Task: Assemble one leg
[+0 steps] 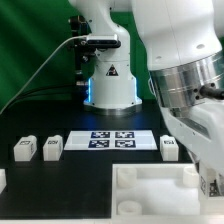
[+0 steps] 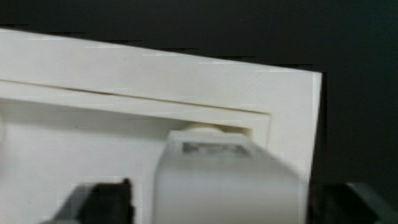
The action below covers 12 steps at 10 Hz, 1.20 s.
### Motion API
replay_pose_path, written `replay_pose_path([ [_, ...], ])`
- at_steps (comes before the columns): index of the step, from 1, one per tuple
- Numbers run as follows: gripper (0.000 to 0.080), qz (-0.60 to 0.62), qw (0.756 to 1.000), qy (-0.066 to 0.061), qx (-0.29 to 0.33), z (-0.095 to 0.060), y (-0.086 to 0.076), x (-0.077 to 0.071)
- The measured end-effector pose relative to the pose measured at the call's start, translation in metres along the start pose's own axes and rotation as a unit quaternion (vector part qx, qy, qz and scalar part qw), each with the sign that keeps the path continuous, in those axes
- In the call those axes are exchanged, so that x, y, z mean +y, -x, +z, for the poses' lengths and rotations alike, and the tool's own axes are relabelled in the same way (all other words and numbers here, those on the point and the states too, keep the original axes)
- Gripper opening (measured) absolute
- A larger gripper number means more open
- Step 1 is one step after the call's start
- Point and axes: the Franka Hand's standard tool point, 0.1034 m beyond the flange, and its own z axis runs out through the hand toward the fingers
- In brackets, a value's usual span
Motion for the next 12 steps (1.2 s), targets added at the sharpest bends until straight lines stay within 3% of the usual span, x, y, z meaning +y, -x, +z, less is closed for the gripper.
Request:
replay_pose_path([
  [1,0.0620,-0.100,0.995,0.006,0.011,-0.006,0.000,-0.002],
  [4,0.0648,-0.237,0.971,0.011,0.018,-0.009,-0.001,-0.003],
  [6,0.0649,-0.345,0.938,0.016,0.018,-0.009,-0.002,-0.003],
  [8,0.0645,-0.537,0.839,0.070,0.045,-0.002,0.002,-0.016],
  [9,0.0525,-0.493,0.867,0.057,0.042,-0.001,0.002,-0.015],
  [10,0.0390,-0.490,0.869,0.057,0.041,-0.001,-0.001,-0.014],
  [11,0.0390,-0.472,0.879,0.055,0.041,0.000,0.001,-0.014],
  [12,0.0298,-0.411,0.909,0.054,0.047,-0.001,-0.002,-0.013],
])
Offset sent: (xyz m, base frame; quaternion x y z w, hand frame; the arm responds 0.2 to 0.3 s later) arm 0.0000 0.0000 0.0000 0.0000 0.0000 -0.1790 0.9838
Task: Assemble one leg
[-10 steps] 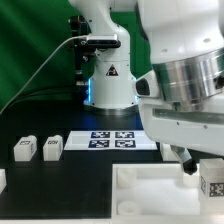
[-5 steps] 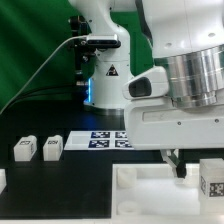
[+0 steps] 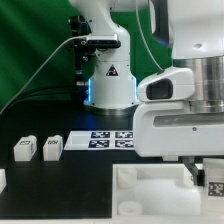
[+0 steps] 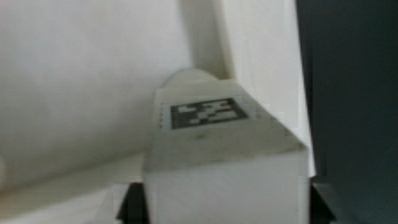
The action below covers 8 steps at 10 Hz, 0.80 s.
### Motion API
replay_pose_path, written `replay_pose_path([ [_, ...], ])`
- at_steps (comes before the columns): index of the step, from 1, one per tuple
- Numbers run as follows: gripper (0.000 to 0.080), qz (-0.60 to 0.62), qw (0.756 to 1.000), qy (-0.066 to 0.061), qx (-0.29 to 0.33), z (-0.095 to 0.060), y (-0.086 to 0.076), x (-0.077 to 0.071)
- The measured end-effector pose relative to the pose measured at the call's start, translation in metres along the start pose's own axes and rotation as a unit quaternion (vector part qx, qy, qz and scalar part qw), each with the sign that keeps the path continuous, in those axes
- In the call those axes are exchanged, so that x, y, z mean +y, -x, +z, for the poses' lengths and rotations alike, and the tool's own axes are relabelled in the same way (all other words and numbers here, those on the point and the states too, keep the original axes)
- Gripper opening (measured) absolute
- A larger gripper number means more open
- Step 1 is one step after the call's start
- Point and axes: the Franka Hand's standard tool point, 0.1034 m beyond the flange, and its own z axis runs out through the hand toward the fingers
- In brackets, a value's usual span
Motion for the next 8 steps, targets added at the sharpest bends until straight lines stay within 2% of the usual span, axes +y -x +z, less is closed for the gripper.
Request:
replay_pose_path([
  [1,0.0298,0.027,1.000,0.001,0.000,0.000,0.000,0.001],
  [3,0.0298,0.151,0.988,-0.007,-0.004,0.000,-0.003,0.006],
  [4,0.0298,0.282,0.959,-0.006,-0.011,0.001,-0.002,0.009],
  [5,0.0298,0.396,0.918,-0.004,-0.016,0.001,-0.001,0.009],
  [6,0.0298,0.508,0.861,-0.013,-0.026,0.001,-0.001,0.013],
  [7,0.0298,0.572,0.819,-0.021,-0.042,0.001,0.000,0.016],
  [8,0.0298,0.594,0.803,-0.019,-0.048,0.000,0.000,0.017],
])
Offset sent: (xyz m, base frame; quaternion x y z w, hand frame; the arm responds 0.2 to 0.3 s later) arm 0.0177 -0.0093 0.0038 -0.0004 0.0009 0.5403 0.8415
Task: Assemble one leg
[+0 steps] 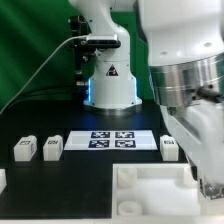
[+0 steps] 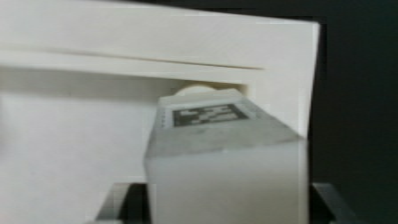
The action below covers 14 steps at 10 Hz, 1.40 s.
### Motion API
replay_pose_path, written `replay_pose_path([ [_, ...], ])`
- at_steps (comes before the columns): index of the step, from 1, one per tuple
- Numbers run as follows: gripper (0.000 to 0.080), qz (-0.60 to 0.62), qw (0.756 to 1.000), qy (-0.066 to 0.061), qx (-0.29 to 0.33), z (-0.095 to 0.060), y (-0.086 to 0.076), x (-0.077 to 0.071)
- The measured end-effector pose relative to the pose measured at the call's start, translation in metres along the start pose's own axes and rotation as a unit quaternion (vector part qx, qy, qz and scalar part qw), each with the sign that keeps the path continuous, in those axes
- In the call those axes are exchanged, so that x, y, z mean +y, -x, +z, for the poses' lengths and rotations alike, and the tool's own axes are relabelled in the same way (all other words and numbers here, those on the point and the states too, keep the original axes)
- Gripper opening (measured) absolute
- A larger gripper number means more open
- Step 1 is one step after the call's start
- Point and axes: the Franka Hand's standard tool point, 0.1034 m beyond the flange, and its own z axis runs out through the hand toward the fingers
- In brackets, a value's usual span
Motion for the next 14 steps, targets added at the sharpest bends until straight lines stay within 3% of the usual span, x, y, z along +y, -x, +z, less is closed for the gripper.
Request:
replay_pose_path([
  [2,0.0298,0.050,0.999,0.004,-0.003,0.001,0.002,0.002],
  [4,0.0302,0.004,1.000,0.004,0.000,0.002,0.002,0.003],
  [5,0.0521,-0.072,0.997,-0.007,0.021,0.006,0.008,0.005],
  [6,0.0521,-0.187,0.982,-0.014,0.037,0.008,0.014,0.009],
  [7,0.0625,-0.282,0.958,-0.014,0.042,0.006,0.017,0.013],
  [10,0.0648,-0.452,0.891,-0.003,0.049,0.001,0.019,0.016],
  [11,0.0648,-0.521,0.852,0.000,0.054,0.000,0.019,0.015],
  [13,0.0649,-0.674,0.736,0.014,0.067,-0.002,0.020,0.006],
  [14,0.0649,-0.699,0.712,0.016,0.067,-0.002,0.021,0.001],
])
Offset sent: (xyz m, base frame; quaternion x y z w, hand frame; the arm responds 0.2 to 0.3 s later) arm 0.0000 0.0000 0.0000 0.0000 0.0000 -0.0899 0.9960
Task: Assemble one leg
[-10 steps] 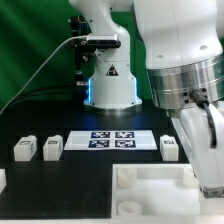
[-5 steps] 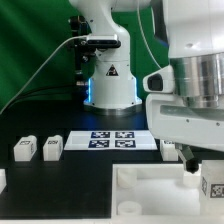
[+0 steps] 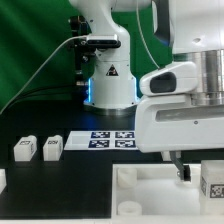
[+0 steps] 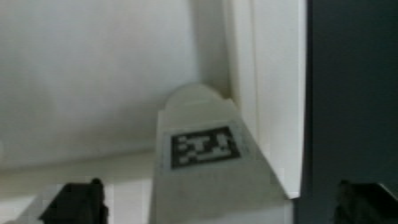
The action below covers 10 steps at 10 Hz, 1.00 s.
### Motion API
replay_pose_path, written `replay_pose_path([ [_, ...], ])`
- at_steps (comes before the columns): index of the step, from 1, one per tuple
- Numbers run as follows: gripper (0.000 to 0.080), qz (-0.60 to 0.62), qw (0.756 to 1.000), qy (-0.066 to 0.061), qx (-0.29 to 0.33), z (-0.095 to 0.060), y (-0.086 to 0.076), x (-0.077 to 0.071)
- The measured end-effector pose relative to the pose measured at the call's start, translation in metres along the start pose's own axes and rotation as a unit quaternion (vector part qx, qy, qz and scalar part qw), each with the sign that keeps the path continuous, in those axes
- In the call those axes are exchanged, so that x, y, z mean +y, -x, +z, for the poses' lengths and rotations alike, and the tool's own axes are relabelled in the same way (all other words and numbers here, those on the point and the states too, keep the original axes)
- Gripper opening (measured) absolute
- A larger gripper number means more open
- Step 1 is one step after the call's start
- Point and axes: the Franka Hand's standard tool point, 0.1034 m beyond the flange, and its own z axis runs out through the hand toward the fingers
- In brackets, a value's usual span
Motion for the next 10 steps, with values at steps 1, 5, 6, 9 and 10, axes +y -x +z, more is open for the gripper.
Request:
replay_pose_path([
  [1,0.0649,0.000,1.000,-0.001,-0.001,0.0011,0.0013,0.0008],
  [5,0.0297,0.092,0.996,0.001,-0.001,0.0019,0.0015,0.0032],
  [6,0.0297,0.137,0.991,0.001,-0.001,0.0019,0.0014,0.0041],
  [9,0.0297,0.307,0.952,0.003,0.000,0.0015,0.0009,0.0066],
  [10,0.0297,0.406,0.914,0.009,0.000,0.0017,0.0023,0.0061],
])
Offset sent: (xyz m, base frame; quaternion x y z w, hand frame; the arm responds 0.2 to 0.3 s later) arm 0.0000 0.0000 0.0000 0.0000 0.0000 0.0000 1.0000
